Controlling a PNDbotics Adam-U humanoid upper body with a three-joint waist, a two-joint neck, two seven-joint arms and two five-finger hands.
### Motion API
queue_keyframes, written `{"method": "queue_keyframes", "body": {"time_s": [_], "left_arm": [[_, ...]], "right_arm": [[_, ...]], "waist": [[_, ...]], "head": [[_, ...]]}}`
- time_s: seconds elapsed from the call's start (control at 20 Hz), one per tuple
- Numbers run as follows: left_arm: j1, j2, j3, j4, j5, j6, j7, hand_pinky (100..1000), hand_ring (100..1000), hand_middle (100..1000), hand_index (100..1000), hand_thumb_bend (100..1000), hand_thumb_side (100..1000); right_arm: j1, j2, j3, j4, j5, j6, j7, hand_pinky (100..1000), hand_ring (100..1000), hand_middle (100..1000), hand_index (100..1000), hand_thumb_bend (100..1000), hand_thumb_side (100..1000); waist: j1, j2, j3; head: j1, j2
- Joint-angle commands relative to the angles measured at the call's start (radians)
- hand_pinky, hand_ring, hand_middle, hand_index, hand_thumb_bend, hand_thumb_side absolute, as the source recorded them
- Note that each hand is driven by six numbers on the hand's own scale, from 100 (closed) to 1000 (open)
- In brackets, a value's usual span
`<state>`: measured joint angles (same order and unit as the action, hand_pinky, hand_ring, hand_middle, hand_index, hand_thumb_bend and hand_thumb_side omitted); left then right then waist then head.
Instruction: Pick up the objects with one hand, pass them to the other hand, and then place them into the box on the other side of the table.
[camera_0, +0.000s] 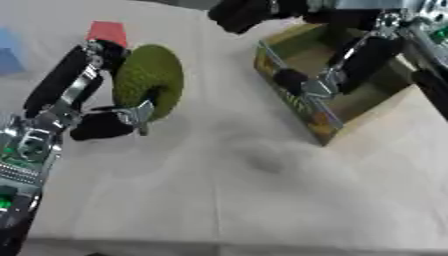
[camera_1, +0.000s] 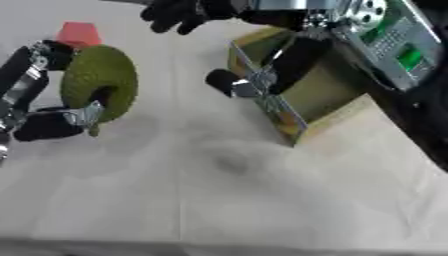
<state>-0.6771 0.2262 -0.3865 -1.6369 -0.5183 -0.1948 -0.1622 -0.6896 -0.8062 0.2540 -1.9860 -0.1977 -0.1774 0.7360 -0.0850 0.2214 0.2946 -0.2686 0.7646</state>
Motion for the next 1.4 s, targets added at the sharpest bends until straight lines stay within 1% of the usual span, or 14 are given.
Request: {"method": "queue_keyframes", "body": {"time_s": [0.05,0.25,0.55,0.8,1.05,1.2,1.4], "left_arm": [[-0.026,-0.029,-0.001,0.006,-0.032,-0.033,0.017,377,386,350,385,100,313],[-0.039,-0.063,-0.008,0.024,-0.072,-0.073,0.035,380,388,352,387,100,290],[-0.048,-0.105,-0.016,0.047,-0.116,-0.113,0.058,378,385,350,384,100,291],[-0.055,-0.128,-0.019,0.060,-0.137,-0.132,0.066,378,386,350,385,100,277],[-0.065,-0.138,-0.021,0.069,-0.153,-0.150,0.077,380,387,351,386,100,263],[-0.065,-0.138,-0.019,0.073,-0.162,-0.156,0.083,380,386,351,385,100,258],[-0.062,-0.138,-0.013,0.079,-0.175,-0.158,0.092,380,386,351,385,100,246]], "right_arm": [[-0.032,0.002,0.000,0.009,0.026,0.034,0.000,911,1000,957,961,100,140],[-0.059,0.026,0.004,0.046,0.053,0.052,0.003,931,1000,964,969,100,162],[-0.088,0.054,0.010,0.120,0.118,0.060,-0.021,970,1000,999,992,100,264],[-0.100,0.069,0.018,0.154,0.147,0.060,-0.012,977,1000,1000,997,100,254],[-0.105,0.078,0.029,0.178,0.169,0.042,0.022,980,1000,1000,998,100,268],[-0.098,0.079,0.036,0.174,0.174,0.032,0.048,987,1000,1000,1000,100,287],[-0.091,0.078,0.042,0.166,0.164,0.036,0.101,998,1000,1000,1000,100,287]], "waist": [[-0.011,-0.033,0.006],[-0.017,-0.027,0.022],[-0.025,-0.021,0.043],[-0.029,-0.016,0.052],[-0.026,-0.012,0.061],[-0.023,-0.011,0.058],[-0.015,-0.008,0.057]], "head": [[-0.013,0.005],[-0.027,0.005],[-0.028,0.005],[-0.038,0.005],[-0.051,0.005],[-0.069,0.005],[-0.087,0.005]]}}
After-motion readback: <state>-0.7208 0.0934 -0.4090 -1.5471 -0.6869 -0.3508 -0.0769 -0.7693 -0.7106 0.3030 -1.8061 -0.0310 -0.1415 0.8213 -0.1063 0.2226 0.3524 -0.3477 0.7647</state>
